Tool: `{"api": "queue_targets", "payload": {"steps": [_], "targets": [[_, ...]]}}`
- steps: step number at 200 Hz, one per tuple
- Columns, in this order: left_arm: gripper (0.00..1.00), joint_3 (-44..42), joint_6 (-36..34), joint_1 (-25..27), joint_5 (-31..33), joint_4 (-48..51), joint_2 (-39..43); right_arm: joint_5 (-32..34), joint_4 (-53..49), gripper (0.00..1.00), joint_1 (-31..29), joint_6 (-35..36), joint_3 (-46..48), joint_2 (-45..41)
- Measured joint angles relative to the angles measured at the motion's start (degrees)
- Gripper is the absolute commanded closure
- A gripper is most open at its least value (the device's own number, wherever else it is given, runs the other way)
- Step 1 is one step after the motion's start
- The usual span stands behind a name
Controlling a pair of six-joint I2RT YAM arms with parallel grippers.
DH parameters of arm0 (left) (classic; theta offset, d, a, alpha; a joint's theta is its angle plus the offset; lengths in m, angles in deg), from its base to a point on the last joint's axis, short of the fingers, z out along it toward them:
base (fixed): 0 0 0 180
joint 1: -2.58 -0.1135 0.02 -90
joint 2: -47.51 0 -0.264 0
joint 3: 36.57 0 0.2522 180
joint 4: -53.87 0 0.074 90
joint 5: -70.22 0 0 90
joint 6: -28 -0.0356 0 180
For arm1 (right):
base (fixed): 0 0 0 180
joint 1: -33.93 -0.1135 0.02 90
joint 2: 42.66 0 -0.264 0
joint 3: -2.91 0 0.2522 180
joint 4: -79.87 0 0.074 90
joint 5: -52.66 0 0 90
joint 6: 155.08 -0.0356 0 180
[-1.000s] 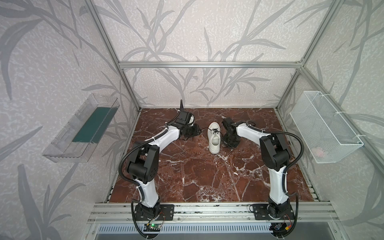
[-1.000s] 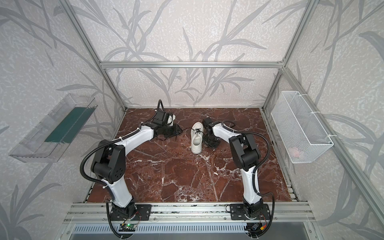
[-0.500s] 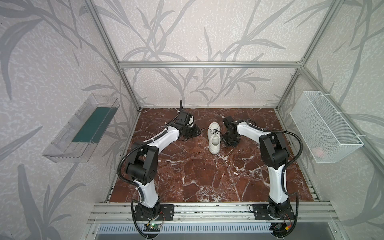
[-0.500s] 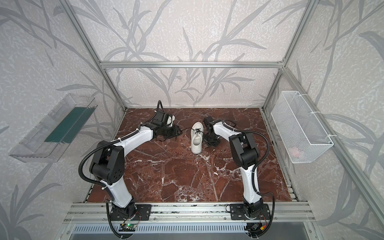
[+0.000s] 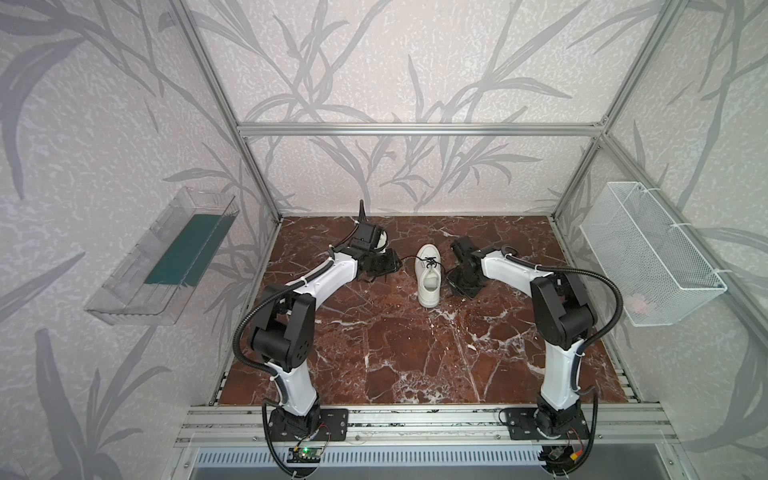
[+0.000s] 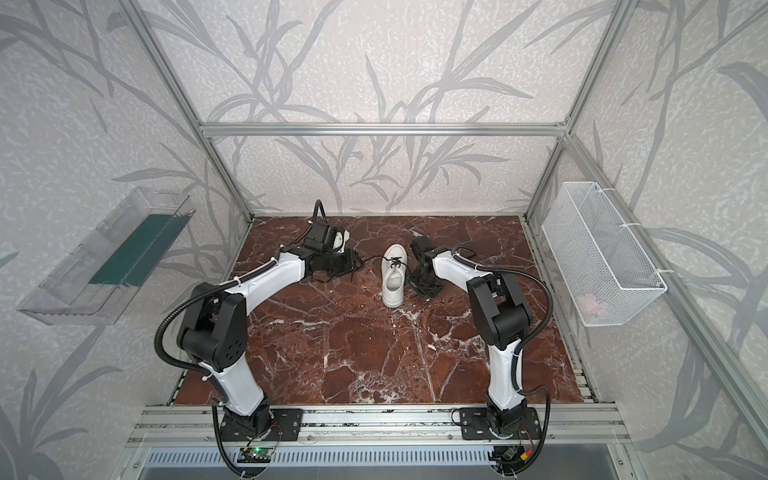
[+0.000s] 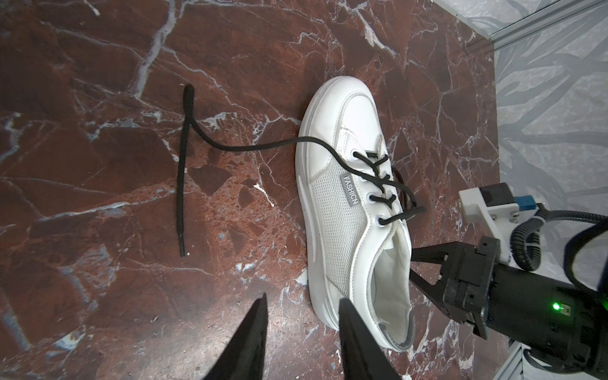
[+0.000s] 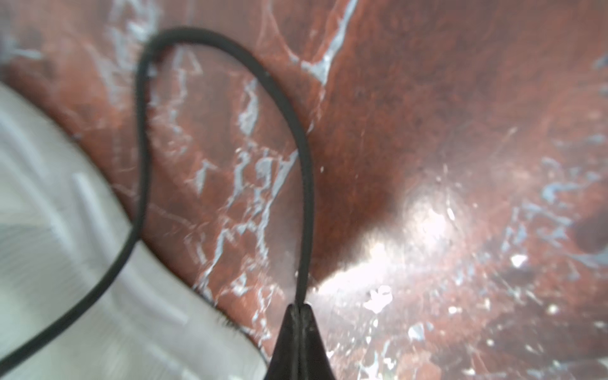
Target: Tie the shoes
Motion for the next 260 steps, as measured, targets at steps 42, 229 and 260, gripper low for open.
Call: {"api": "queue_targets", "payload": {"steps": [42, 229, 260], "targets": [[0.61, 0.02, -0.02, 1.62, 0.2, 1.4, 0.0, -0.35, 3.48, 1.0, 0.26, 1.51, 0.2, -2.14], [0.61, 3.56, 0.13, 6.45, 1.27, 4.87, 0.0, -5.68, 12.09, 1.0, 3.56, -3.54, -4.81, -0.04], [0.61, 3.58, 0.46, 6.62, 1.36, 4.92, 0.0, -5.84, 12.13, 1.0, 3.56, -4.35, -4.98, 0.94]]}}
